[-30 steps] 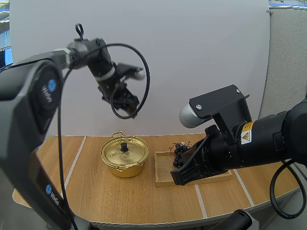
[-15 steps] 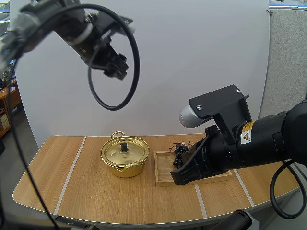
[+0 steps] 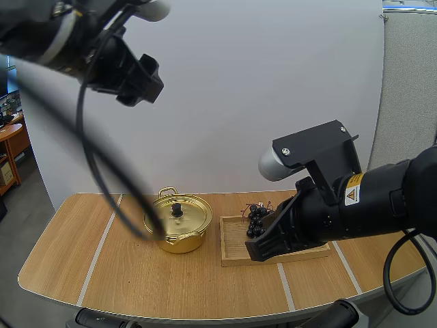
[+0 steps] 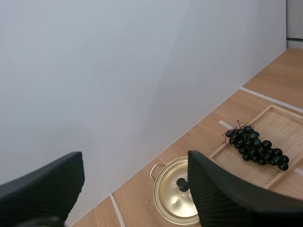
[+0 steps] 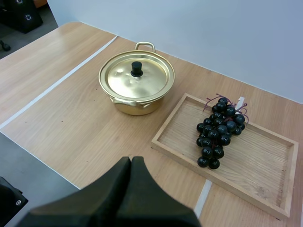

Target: Open the pot, put the pineapple inside, and close it

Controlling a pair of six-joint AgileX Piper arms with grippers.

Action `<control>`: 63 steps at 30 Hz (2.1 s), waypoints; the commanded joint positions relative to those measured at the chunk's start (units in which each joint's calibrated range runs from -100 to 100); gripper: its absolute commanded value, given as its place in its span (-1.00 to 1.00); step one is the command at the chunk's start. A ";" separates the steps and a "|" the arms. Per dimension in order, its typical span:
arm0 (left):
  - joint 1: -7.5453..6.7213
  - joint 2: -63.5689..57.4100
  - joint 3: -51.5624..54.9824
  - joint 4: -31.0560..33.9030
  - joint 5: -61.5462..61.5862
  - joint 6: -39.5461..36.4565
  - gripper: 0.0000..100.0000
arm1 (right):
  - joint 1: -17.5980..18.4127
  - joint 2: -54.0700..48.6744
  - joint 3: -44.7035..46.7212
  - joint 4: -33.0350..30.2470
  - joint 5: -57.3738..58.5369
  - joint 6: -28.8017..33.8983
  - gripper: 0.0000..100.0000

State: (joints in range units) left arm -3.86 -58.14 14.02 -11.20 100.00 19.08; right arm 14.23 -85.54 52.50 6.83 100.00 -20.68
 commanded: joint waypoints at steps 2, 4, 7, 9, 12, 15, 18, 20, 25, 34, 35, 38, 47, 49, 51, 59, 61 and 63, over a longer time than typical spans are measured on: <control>-0.19 -6.56 4.29 0.29 0.00 -3.00 1.00 | -1.13 -2.21 0.20 0.95 0.00 0.20 -1.00; -0.19 -9.25 5.64 0.79 0.00 -3.87 0.65 | -1.46 -3.44 0.20 0.94 0.00 0.20 -1.00; -0.19 -13.75 7.24 1.09 0.00 -4.00 -0.10 | -1.54 -5.89 0.20 0.94 0.00 0.20 -1.00; -0.19 -16.31 8.27 1.09 0.00 -4.00 -0.54 | -1.54 -7.76 0.20 0.94 0.00 0.20 -1.00; -0.19 -20.26 9.87 0.35 0.00 -4.07 -1.00 | -2.00 -10.03 0.20 0.94 0.00 0.20 -1.00; 0.10 -23.64 12.08 -1.10 0.00 -4.47 -1.00 | -3.36 -11.95 0.20 1.49 0.00 0.20 -1.00; 1.28 -26.74 15.39 -2.28 0.00 -4.47 -1.00 | -5.01 -13.45 0.20 3.20 0.00 0.20 -1.00; 2.10 -29.04 18.22 -2.87 0.00 -4.95 -1.00 | -6.26 -14.09 0.20 3.96 0.00 0.20 -1.00; 3.39 -35.75 26.04 -3.53 0.00 -9.42 -1.00 | -8.43 -14.46 0.20 4.06 -4.18 0.20 -1.00; 3.61 -41.86 38.49 -2.64 -19.46 -15.95 -1.00 | -8.82 -14.46 1.11 3.36 -22.40 0.20 -1.00; 3.86 -41.86 40.05 -2.37 -21.73 -16.74 -1.00 | -8.82 -14.46 1.62 2.89 -24.21 0.20 -1.00; 4.36 -41.86 44.58 -0.77 -30.12 -17.54 -1.00 | -8.82 -14.46 4.28 0.96 -30.35 0.20 -1.00; 4.36 -41.86 58.22 3.02 -60.25 -18.65 -1.00 | -8.82 -14.46 17.56 -2.61 -52.32 0.20 -1.00; 4.36 -41.86 61.21 3.02 -65.84 -19.76 -1.00 | -8.82 -14.46 20.90 -1.86 -59.32 0.20 -1.00; 4.36 -41.86 64.28 3.02 -71.15 -19.77 -1.00 | -8.82 -14.46 23.79 -1.48 -65.25 0.20 -1.00; 4.36 -41.86 75.41 2.91 -89.42 -19.77 -1.00 | -8.82 -14.46 36.74 -5.51 -84.65 0.20 -1.00; 4.36 -41.86 77.22 2.91 -89.92 -19.77 -1.00 | -8.82 -14.46 39.38 -5.51 -85.47 0.20 -1.00; 4.36 -41.86 78.73 2.91 -89.92 -19.77 -1.00 | -8.82 -14.46 41.46 -5.51 -85.47 0.20 -1.00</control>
State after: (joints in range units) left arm 0.42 -99.74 91.08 -8.71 12.09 -0.29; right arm 5.63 -99.60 91.92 1.83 17.02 -20.68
